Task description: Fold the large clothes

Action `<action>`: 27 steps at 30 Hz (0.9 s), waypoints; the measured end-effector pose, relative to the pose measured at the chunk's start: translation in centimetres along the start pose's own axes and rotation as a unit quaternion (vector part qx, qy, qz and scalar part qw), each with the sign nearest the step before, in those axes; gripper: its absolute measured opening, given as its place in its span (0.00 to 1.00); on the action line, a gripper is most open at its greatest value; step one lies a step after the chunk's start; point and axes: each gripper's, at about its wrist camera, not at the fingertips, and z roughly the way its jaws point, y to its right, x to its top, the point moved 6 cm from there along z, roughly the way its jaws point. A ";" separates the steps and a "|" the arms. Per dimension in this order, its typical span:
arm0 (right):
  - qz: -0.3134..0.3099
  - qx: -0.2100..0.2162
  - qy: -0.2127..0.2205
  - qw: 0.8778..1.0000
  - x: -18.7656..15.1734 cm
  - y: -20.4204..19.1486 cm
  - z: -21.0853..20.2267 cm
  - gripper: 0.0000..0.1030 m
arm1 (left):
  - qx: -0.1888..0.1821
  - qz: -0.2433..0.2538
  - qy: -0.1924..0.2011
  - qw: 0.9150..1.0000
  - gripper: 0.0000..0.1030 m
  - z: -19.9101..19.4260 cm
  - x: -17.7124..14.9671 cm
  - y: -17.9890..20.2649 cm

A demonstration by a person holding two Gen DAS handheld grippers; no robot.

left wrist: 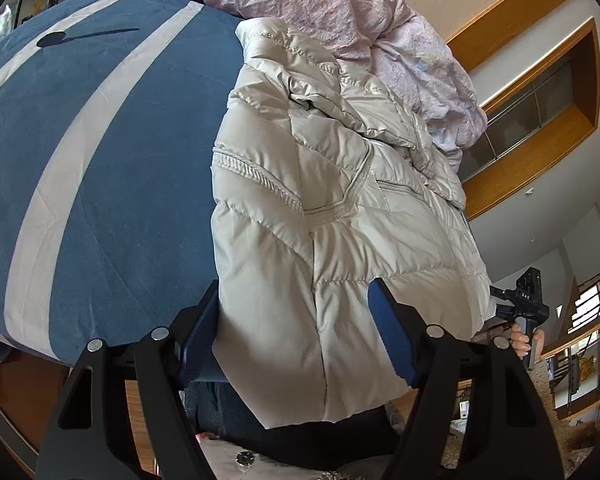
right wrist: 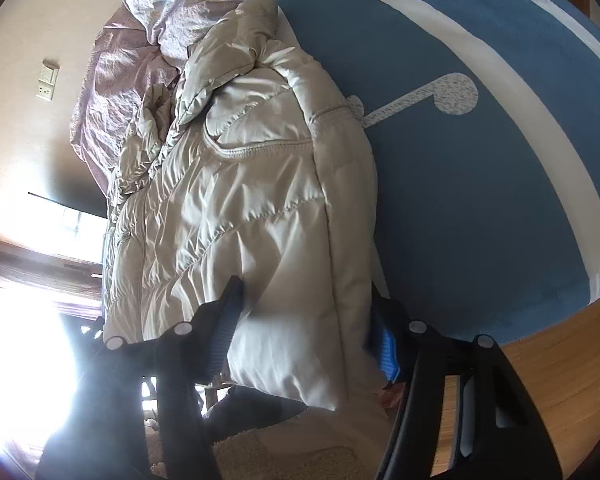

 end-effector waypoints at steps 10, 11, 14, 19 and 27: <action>-0.003 0.075 -0.029 0.997 -1.4 -1.0 0.7 0.55 | -0.036 -0.018 -0.010 0.999 0.68 0.5 -1.5 1.4; -0.006 0.080 -0.030 0.996 -1.6 -1.1 0.8 0.55 | -0.036 -0.021 -0.010 0.999 0.67 0.5 -1.6 1.5; -0.006 0.095 -0.030 0.995 -2.0 -1.4 1.0 0.53 | -0.029 -0.031 -0.011 0.999 0.62 0.4 -1.9 1.4; 0.000 0.094 -0.023 0.995 -2.6 -1.3 1.3 0.25 | 0.007 -0.024 -0.013 1.000 0.44 0.3 -2.4 1.4; -0.037 0.074 0.034 0.996 -2.0 -2.8 -0.1 0.17 | 0.027 0.004 0.033 0.999 0.13 -1.4 -1.3 2.5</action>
